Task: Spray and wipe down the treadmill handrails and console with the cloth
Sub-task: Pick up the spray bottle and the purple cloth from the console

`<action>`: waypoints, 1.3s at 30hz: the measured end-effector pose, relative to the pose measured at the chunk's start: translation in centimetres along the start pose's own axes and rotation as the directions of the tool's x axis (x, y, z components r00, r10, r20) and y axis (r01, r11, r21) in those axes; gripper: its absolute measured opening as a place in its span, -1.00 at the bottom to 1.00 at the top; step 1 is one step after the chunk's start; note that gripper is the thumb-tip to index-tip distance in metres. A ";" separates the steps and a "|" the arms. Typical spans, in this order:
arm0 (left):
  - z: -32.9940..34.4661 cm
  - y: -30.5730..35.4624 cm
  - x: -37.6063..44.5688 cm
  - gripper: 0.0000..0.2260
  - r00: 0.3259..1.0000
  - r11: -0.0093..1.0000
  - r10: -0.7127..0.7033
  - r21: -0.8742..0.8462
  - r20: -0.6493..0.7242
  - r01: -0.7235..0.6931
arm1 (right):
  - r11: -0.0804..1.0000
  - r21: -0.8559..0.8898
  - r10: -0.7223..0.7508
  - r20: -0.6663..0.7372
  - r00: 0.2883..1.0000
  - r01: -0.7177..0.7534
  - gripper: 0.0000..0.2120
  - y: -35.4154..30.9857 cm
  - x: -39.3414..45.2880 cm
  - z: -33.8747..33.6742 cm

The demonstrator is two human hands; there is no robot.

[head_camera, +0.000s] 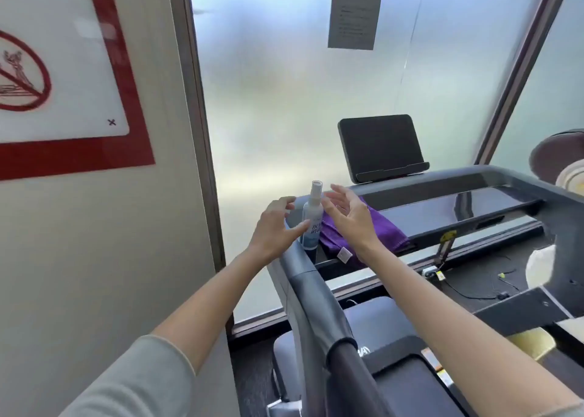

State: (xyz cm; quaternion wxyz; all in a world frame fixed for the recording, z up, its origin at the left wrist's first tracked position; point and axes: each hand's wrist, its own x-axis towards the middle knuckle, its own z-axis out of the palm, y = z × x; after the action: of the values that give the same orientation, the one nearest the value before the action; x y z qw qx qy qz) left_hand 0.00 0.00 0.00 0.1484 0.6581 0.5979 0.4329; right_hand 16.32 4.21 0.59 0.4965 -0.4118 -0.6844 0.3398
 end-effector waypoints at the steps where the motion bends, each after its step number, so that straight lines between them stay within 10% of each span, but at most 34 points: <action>1: 0.2 -0.1 0.6 -0.42 1.000 1.000 0.008 -0.022 0.006 -0.008 | 0.998 0.069 -0.006 -0.004 1.000 0.006 -0.57 0.1 0.6 0.3; 19: 1.7 -2.0 4.1 -0.73 0.992 0.944 0.107 -0.320 0.068 -0.080 | 0.743 0.666 0.000 0.095 0.995 -0.064 -0.74 -0.3 1.9 4.1; 39: 2.1 -2.6 4.4 -0.74 0.989 0.900 0.132 -0.425 0.059 -0.095 | 0.713 0.700 -0.018 0.056 0.998 -0.026 -0.78 0.2 2.6 4.7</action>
State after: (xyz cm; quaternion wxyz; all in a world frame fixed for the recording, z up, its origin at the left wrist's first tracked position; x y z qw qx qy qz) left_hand -0.52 5.37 -1.38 0.2871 0.6625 0.4439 0.5307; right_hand 11.42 6.36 0.11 0.5943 -0.1844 -0.5183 0.5867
